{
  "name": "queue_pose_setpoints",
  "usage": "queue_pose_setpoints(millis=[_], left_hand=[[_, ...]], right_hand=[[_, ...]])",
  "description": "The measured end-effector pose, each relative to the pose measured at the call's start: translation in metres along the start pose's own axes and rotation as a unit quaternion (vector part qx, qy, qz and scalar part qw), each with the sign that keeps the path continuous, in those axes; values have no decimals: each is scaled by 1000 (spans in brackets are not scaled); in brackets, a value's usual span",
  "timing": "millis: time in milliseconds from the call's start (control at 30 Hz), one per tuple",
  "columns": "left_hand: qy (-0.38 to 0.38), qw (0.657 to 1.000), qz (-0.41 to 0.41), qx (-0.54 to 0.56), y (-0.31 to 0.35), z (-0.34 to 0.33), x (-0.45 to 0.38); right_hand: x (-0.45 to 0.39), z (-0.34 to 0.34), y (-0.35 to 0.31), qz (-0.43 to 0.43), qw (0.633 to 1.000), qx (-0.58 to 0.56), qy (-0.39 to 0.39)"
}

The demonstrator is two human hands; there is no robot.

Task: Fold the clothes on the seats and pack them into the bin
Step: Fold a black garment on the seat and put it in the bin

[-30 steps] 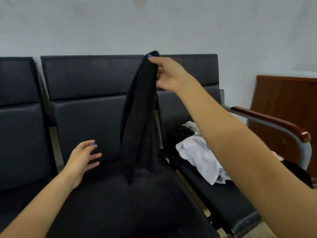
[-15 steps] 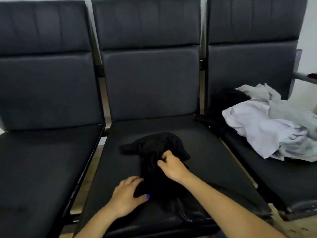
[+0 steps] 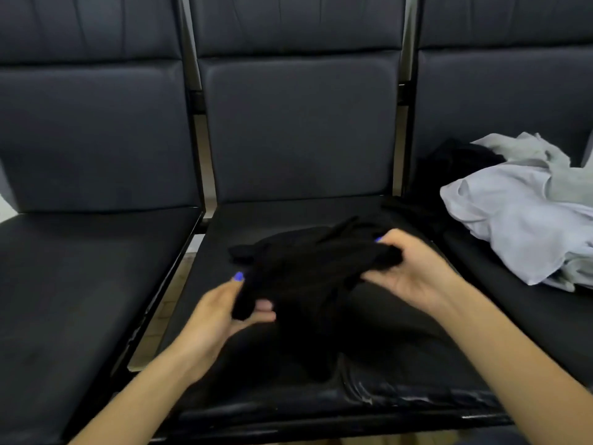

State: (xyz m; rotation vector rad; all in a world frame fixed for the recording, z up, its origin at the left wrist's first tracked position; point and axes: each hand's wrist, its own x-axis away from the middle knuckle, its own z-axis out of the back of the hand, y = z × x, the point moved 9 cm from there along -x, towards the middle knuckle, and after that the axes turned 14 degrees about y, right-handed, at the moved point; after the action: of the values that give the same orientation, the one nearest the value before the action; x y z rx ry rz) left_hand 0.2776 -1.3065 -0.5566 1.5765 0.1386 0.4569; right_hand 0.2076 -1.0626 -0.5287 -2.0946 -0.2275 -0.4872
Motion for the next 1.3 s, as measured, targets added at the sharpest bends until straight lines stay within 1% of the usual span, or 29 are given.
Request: queue_pose_setpoints(millis=[33,67,100,133,200,267,300,333,367,400,433,500,533,567,600,633,700,767,800,867,933,1033,1100,1167,1233,1300], left_hand=[[10,993,39,114,8,3,6],[18,981,54,186,16,7,9],[25,971,61,229,24,9,14],[31,965,65,254,28,12,15],[36,959,68,274,32,14,19],[22,963,65,261,30,13,20],[8,966,63,251,29,12,20],[-5,969,60,242,27,10,19],[-15,971,59,233,25,7,21],[-25,972,57,227,24,3,22],[-36,971,52,229,25,-2,24],[-58,973,33,221,29,-12,29],[-69,976,23,205,30,-19,31],[-79,979,16,185,31,-26,33],[-89,983,4,161,32,-34,35],[-98,986,-15,131,33,-42,38],[-100,990,-62,74,38,-56,42],[-78,991,-105,36,43,-65,42],[-60,989,-132,21,46,-66,40],[-17,980,-195,-19,53,-65,36],[14,967,-246,-73,56,-65,32],[4,949,-279,-146,56,-74,30],[-9,942,-294,-164,57,-84,31],[-18,935,-314,-162,61,-92,34],[-29,939,-315,-136,64,-99,38],[-38,948,-299,-104,64,-104,40]], right_hand=[[2,5,-13,2,997,-71,7],[3,11,-23,13,992,-123,18],[2,18,-29,32,989,-142,36],[0,28,-33,57,989,-124,66],[-4,42,-36,109,985,2,135],[-11,52,-33,132,964,144,180],[-15,58,-32,142,943,218,207],[-14,56,-34,173,908,309,226],[-12,47,-35,214,865,397,219],[-8,30,-32,257,834,457,173],[-3,12,-24,284,822,484,99],[17,-26,6,263,824,497,-76],[30,-41,23,239,816,504,-149],[42,-54,37,224,808,505,-204],[50,-64,45,227,806,493,-238],[55,-72,50,242,808,474,-254],[56,-79,47,275,817,446,-239],[53,-77,38,285,827,435,-214],[52,-74,34,274,835,429,-207],[49,-66,29,241,859,405,-200],[49,-60,20,240,868,394,-184],[49,-50,8,241,875,389,-161],[50,-44,0,234,882,381,-150],[53,-41,-7,215,898,355,-143],[56,-38,-11,190,917,324,-138],[58,-36,-15,183,924,311,-122]])
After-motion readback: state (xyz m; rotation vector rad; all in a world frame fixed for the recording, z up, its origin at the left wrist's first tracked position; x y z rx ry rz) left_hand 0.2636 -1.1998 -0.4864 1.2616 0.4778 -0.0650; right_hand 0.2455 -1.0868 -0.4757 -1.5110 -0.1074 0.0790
